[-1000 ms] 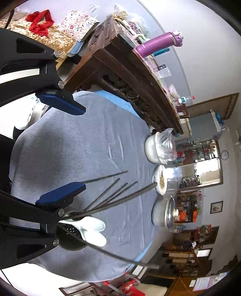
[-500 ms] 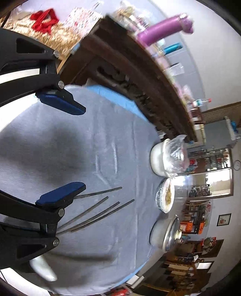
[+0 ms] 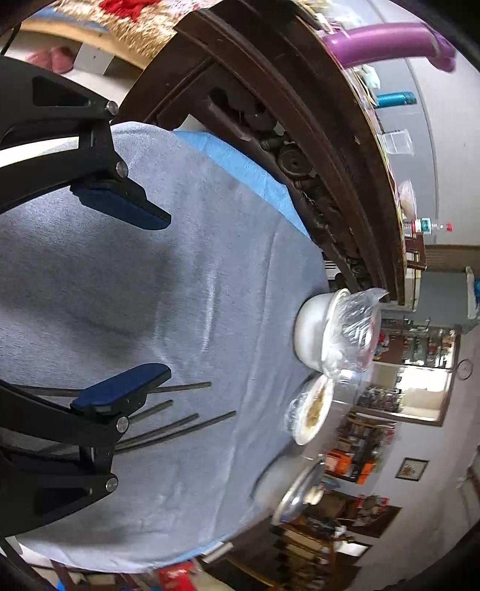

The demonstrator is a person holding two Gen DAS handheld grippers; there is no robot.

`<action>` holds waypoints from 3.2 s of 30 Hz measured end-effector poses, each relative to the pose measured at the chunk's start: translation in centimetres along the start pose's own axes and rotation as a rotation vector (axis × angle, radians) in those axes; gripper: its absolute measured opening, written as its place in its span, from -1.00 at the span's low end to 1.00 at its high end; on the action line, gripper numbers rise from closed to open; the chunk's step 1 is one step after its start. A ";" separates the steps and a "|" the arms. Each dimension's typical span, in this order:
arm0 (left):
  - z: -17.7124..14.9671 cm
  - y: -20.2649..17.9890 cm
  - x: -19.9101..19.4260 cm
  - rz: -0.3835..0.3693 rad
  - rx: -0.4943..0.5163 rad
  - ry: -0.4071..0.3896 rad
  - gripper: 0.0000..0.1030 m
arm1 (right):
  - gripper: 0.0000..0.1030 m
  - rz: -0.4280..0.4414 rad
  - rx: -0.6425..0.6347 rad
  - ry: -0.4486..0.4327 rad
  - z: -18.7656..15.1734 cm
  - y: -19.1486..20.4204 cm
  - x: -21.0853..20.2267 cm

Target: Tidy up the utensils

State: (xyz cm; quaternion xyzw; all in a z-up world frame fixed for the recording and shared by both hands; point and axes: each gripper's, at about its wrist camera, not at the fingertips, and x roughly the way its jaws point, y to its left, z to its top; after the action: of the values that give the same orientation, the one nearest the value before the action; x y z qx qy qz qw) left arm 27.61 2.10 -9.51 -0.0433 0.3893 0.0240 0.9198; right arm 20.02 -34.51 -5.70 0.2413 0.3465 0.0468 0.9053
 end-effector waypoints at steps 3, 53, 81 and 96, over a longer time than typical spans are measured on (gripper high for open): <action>-0.3 0.8 -0.7 -0.017 -0.015 -0.008 0.46 | -0.28 -0.005 0.015 -0.022 -0.1 0.3 -1.3; -0.2 3.3 -6.8 -0.164 0.023 0.010 0.46 | -0.28 -0.010 0.095 -0.102 1.4 0.5 -6.6; 6.3 -5.0 9.2 -0.275 0.264 0.273 0.46 | -0.28 0.082 -0.211 0.592 9.3 10.1 28.9; 6.6 -5.6 12.5 -0.371 0.231 0.380 0.01 | -0.70 -0.129 -0.323 0.649 6.9 12.9 36.2</action>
State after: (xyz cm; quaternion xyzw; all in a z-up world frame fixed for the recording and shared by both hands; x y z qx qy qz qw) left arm 41.44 -2.66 -13.55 -0.0123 0.5404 -0.1976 0.8178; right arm 52.87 -16.85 -17.11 0.0456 0.6183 0.1180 0.7757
